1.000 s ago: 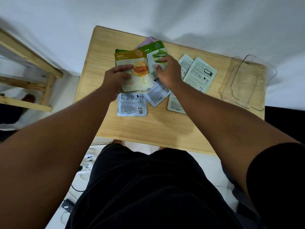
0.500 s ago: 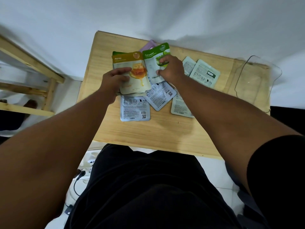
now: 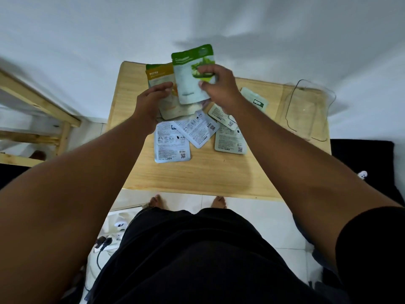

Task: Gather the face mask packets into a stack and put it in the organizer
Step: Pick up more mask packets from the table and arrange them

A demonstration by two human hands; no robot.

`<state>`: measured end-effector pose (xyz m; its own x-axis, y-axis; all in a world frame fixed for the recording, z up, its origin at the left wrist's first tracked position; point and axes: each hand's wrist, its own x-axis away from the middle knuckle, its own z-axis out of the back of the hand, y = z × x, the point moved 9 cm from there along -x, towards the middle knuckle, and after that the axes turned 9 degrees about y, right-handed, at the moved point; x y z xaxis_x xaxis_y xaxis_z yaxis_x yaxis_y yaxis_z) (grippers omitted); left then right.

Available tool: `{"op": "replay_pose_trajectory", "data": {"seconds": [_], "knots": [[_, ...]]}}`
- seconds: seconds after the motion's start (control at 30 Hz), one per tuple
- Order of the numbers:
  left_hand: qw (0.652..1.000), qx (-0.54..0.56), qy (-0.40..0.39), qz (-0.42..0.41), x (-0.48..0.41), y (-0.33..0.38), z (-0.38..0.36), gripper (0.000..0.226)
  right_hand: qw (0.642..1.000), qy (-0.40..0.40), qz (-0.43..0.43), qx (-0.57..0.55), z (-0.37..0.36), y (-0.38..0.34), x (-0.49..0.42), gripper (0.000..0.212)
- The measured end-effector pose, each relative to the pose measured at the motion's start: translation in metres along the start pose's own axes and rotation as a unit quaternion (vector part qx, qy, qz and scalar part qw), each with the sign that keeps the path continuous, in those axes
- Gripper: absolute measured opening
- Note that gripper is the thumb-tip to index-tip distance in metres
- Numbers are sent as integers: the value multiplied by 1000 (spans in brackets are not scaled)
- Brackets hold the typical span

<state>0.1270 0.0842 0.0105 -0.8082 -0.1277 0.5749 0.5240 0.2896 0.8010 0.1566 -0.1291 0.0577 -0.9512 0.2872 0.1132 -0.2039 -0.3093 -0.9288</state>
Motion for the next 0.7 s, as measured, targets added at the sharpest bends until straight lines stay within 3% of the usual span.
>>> {"op": "replay_pose_trajectory", "data": {"seconds": [0.13, 0.3, 0.37, 0.43, 0.53, 0.7], "knots": [[1000, 13, -13, 14, 13, -9, -4, 27, 999, -34, -15, 35, -11, 8, 24, 61], [999, 10, -45, 18, 29, -21, -10, 36, 992, -122, -23, 11, -28, 20, 49, 122], [998, -16, -56, 13, 33, -26, -15, 35, 988, -148, -14, 31, -30, 23, 57, 137], [997, -42, -58, 7, 34, -30, -19, 33, 988, -145, -18, 57, -24, 27, 60, 134], [996, -70, -58, 9, 32, -36, -25, 30, 991, -90, -88, 43, -3, 45, 55, 113], [993, -96, -62, 9, 28, -51, -40, 30, 980, 121, -154, 32, 69, 93, 41, 70]]}}
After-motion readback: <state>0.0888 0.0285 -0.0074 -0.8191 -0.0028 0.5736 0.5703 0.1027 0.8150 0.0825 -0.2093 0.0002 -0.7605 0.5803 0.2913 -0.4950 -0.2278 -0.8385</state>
